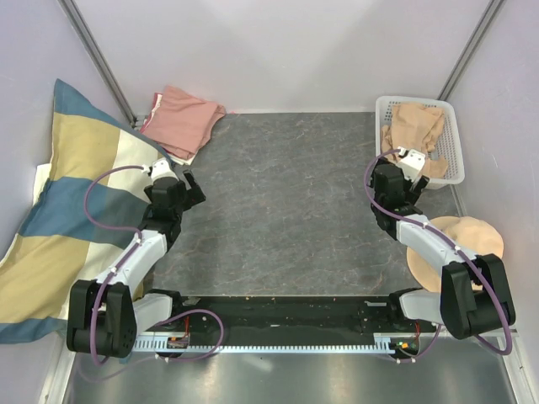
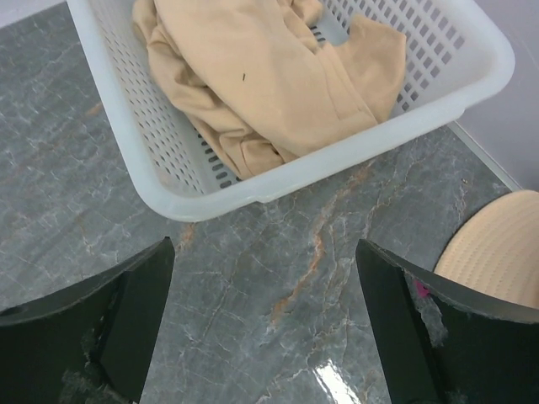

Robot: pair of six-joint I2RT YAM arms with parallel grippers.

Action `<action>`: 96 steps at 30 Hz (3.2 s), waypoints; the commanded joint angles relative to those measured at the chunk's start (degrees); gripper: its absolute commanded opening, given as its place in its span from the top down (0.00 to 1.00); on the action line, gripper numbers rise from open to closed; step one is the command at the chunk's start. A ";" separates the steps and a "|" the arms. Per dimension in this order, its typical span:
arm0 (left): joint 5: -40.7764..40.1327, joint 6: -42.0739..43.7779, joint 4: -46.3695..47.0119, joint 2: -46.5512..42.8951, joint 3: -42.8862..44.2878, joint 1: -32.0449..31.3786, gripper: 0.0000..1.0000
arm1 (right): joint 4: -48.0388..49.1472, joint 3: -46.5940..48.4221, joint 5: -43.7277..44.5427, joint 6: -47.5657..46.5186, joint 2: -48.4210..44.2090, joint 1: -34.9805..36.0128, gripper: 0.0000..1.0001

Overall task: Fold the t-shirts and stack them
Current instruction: Grab crumpled tshirt from bin with the right arm

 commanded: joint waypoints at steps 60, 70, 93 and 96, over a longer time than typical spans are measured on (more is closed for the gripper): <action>10.85 -8.39 -25.27 -16.96 7.21 0.42 0.17 | -36.87 60.46 -24.37 1.17 46.71 -20.40 0.02; 10.41 -7.95 -26.15 -17.31 8.17 0.42 0.17 | -39.42 62.13 -28.06 2.32 52.87 -21.27 0.18; 12.17 -8.04 -26.41 -18.02 7.38 0.42 0.20 | -37.75 77.32 -43.18 -4.79 30.64 -13.29 1.00; 12.52 -7.86 -26.50 -18.80 7.30 0.42 0.21 | -38.36 80.04 -44.83 -7.95 28.79 -4.51 1.00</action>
